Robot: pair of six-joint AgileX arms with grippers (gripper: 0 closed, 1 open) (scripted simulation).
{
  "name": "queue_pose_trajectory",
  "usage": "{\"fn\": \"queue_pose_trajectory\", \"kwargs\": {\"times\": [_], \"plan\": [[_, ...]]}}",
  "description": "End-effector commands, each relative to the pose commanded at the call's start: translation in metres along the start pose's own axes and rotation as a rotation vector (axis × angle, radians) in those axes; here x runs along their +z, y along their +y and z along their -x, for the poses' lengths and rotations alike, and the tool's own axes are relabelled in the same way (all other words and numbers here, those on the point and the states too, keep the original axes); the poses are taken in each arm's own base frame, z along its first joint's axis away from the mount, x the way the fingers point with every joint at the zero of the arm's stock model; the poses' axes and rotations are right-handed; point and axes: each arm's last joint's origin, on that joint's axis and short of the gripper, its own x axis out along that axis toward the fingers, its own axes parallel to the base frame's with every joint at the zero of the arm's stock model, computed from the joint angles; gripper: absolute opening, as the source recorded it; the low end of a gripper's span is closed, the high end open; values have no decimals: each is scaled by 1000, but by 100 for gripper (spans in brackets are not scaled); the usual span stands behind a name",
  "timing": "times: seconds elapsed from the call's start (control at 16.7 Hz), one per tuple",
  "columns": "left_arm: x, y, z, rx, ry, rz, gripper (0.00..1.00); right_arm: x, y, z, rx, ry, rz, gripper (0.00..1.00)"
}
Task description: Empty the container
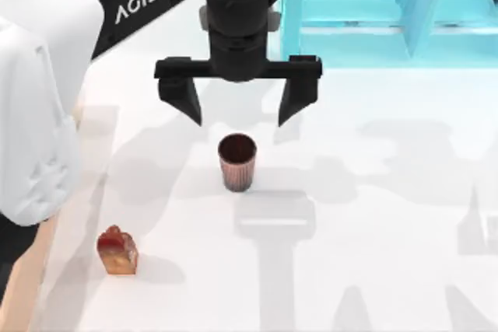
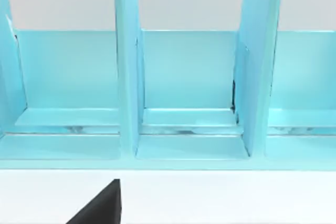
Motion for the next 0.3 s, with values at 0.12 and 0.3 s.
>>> {"fn": "queue_pose_trajectory", "kwargs": {"times": [0.12, 0.3], "plan": [[-2, 2, 21, 1, 0, -1, 100, 0, 0, 0, 0, 0, 0, 100], [-5, 4, 34, 0, -2, -1, 100, 0, 0, 0, 0, 0, 0, 100]]}}
